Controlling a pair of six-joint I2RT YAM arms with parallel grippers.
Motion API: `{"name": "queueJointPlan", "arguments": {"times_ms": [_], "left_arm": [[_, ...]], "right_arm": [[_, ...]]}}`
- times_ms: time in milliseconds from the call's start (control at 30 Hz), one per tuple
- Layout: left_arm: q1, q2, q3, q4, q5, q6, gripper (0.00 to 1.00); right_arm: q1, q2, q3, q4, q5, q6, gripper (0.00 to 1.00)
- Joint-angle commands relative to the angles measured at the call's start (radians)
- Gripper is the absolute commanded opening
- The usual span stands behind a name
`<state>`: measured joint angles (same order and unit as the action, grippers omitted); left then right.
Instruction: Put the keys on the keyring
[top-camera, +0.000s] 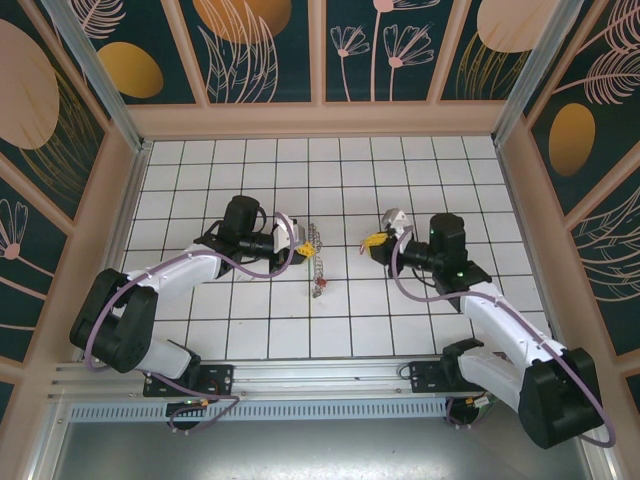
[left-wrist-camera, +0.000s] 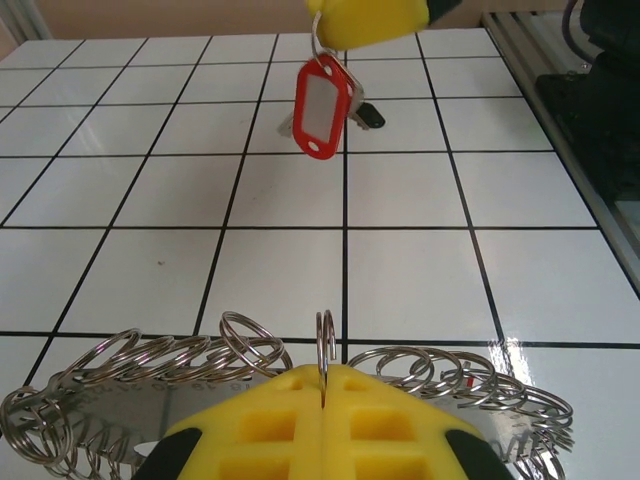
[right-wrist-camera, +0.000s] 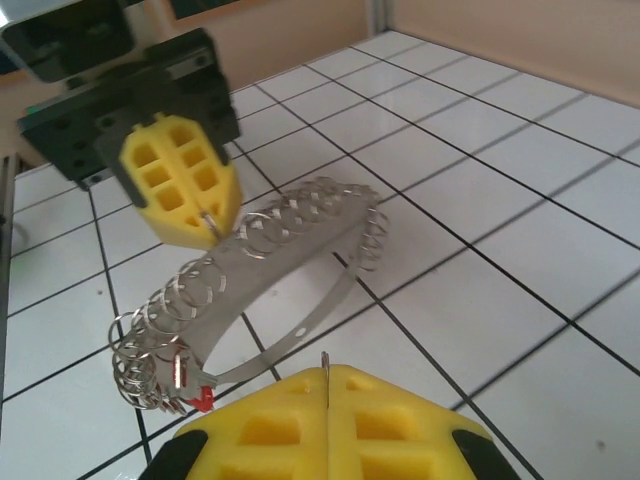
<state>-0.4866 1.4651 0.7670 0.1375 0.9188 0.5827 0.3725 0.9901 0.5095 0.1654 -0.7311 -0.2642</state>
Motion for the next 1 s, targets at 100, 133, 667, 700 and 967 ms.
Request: {"name": "queueJointPlan", "arguments": {"times_ms": [100, 133, 667, 700, 967], "left_arm": [[-0.007, -0.010, 0.009, 0.072, 0.067, -0.007, 0.00], [-0.007, -0.009, 0.005, 0.077, 0.068, -0.007, 0.00], [-0.007, 0.009, 0.017, 0.067, 0.065, -0.021, 0.00], [-0.007, 0.009, 0.017, 0.066, 0.065, -0.022, 0.00], [-0.007, 0.006, 0.017, 0.066, 0.059, -0.021, 0.00]], "right_arm": [[0.135, 0.030, 0.037, 0.065, 0.126, -0.110, 0.00], [0.154, 0.042, 0.048, 0.068, 0.138, -0.116, 0.00], [0.270, 0.231, 0.193, 0.104, 0.106, -0.148, 0.00], [0.274, 0.237, 0.197, 0.105, 0.108, -0.148, 0.00], [0.292, 0.264, 0.214, 0.085, 0.133, -0.165, 0.00]]}}
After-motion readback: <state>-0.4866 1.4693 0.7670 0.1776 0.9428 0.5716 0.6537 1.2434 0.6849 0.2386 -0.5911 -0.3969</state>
